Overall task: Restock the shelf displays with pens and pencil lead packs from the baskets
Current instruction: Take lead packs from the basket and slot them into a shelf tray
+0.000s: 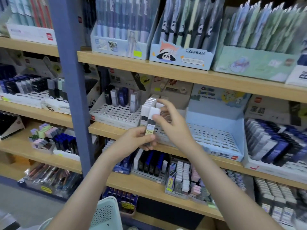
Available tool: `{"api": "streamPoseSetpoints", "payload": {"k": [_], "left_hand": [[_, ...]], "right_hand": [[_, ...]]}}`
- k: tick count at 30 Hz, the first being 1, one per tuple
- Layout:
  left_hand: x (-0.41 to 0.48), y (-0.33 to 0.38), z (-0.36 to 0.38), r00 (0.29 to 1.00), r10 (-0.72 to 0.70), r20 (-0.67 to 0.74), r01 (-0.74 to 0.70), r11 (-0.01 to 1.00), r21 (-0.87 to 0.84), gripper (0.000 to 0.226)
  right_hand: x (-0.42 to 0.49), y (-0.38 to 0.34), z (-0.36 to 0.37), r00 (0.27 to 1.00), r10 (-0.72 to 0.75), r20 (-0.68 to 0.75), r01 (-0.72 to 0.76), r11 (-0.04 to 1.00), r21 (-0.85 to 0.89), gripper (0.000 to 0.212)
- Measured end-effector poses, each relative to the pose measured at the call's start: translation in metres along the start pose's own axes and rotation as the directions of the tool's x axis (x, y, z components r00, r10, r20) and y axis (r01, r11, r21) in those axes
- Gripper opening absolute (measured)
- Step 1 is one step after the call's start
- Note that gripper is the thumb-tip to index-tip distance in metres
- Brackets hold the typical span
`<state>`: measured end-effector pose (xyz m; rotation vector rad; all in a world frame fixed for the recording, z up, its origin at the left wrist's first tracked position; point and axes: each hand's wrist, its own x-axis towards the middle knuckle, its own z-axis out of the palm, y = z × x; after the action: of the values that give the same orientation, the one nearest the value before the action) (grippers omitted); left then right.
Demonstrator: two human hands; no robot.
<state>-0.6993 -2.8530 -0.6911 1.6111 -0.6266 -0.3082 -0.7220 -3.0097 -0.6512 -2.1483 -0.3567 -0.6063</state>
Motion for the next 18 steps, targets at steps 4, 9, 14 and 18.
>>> {"api": "streamPoseSetpoints", "payload": {"k": [4,9,14,18], "left_hand": [[0.006,0.003,0.013,1.000,0.011,-0.017,-0.010,0.996,0.083,0.010],[0.013,0.001,0.017,0.780,0.527,-0.338,-0.201,0.722,0.662,0.032],[0.026,-0.025,0.003,0.736,0.665,-0.127,-0.180,0.373,0.910,0.062],[0.028,-0.036,-0.003,0.725,0.682,-0.096,-0.154,0.296,0.942,0.068]], "right_hand": [[-0.008,-0.004,-0.002,0.996,0.034,0.080,-0.041,0.995,0.091,0.038],[0.004,0.004,-0.016,0.978,0.153,-0.140,-0.110,0.955,0.276,0.033],[0.013,0.017,-0.017,0.959,0.169,-0.229,-0.127,0.974,0.186,0.035],[0.017,0.022,-0.011,0.969,0.117,-0.216,-0.098,0.990,0.098,0.037]]}}
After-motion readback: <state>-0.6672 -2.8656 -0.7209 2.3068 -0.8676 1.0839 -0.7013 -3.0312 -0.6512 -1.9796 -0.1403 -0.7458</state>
